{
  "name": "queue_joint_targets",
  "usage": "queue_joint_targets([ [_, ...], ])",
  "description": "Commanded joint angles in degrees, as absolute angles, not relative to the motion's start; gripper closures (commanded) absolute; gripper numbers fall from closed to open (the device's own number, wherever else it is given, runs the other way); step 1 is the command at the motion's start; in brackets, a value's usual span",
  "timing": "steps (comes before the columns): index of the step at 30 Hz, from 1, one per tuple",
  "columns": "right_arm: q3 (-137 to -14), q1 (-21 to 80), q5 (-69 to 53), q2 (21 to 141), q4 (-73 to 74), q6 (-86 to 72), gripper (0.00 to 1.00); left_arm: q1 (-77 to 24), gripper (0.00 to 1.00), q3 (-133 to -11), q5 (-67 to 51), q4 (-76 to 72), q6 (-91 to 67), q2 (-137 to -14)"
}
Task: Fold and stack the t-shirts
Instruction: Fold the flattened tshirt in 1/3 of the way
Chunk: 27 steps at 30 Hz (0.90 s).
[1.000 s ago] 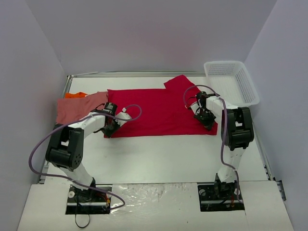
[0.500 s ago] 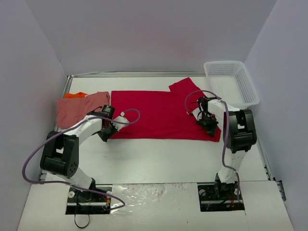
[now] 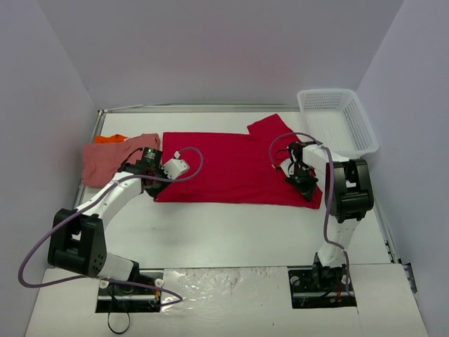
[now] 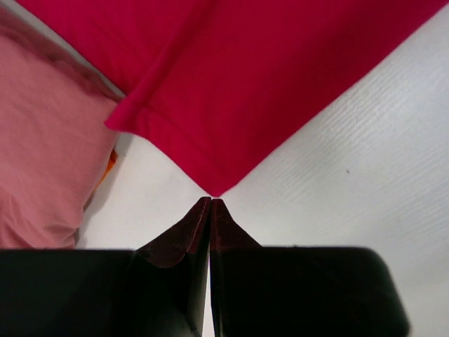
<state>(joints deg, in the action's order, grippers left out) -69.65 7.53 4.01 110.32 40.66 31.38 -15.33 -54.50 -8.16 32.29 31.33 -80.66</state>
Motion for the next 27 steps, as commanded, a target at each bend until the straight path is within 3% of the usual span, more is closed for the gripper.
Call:
queue_joint_targets([
  [1,-70.22,7.56,1.67,112.58,44.38,30.94,1.0,-15.64,0.98,-54.06,-11.68,25.76,31.46,-82.78],
  [12,-71.46,7.73,1.06,114.96,44.3,30.32,1.0,-15.47,0.98,-58.27,-13.27,21.71,32.08,-95.0],
  [27,-71.19,7.65,2.11,115.4,44.3,30.59,1.0,-14.68,0.98,-54.06,-13.53,28.83,34.98,-95.98],
])
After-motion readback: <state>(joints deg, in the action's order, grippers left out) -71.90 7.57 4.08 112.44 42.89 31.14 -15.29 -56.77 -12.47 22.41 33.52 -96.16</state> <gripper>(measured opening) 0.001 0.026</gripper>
